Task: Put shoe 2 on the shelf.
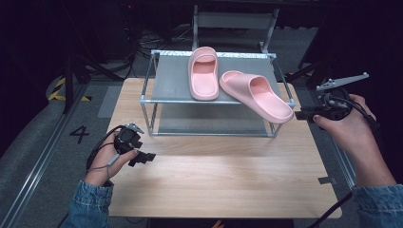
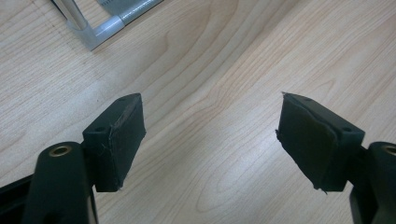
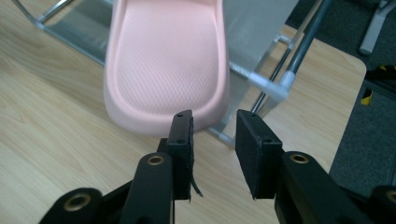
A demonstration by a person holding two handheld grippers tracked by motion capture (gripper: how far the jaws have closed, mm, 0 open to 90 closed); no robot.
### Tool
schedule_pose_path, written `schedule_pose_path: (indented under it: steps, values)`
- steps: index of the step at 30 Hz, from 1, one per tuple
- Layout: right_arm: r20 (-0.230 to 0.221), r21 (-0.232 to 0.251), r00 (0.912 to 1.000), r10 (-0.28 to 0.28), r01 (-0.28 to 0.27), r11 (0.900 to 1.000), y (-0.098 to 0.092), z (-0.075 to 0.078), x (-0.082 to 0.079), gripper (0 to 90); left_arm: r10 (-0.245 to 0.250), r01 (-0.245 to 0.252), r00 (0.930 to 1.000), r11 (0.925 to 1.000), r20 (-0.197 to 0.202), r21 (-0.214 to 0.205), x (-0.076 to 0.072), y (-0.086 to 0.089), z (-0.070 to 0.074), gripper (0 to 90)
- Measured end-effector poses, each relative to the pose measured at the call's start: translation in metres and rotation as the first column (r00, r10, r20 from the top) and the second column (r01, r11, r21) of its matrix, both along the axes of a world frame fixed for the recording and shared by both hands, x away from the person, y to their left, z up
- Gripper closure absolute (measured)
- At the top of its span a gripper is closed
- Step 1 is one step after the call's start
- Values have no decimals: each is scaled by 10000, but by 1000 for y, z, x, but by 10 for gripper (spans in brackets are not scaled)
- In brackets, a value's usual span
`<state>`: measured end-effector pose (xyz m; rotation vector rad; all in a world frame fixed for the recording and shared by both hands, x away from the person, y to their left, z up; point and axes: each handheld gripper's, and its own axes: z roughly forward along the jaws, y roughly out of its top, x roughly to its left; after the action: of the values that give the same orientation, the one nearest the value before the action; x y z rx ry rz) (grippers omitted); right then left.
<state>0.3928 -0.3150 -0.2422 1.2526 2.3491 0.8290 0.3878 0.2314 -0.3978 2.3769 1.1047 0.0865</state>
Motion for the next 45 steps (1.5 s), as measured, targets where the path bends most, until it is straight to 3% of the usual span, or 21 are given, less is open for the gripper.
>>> schedule_pose_path:
  steps: [10,17,33,37,45]
  values:
    - [-802,-421,9964,267,-302,9987,1,-18,-6,822,-35,36,10000,10000,-44,59,0,-1,-1,238]
    - [-891,-442,9944,561,-602,9972,9,-20,-4,872,-28,29,9999,10000,-127,71,0,-1,-3,237]
    - [-1071,-694,9874,1161,-1239,9899,35,-11,-6,887,-39,40,9999,9999,-131,126,0,-1,-4,237]
    - [-1132,-691,9820,1509,-1593,9848,47,-8,-9,890,-56,58,9998,9999,-179,102,0,-1,-5,236]
    - [-1434,-463,9616,2338,-2425,9690,77,-6,-10,890,-59,61,9999,9999,-131,116,0,0,-5,236]
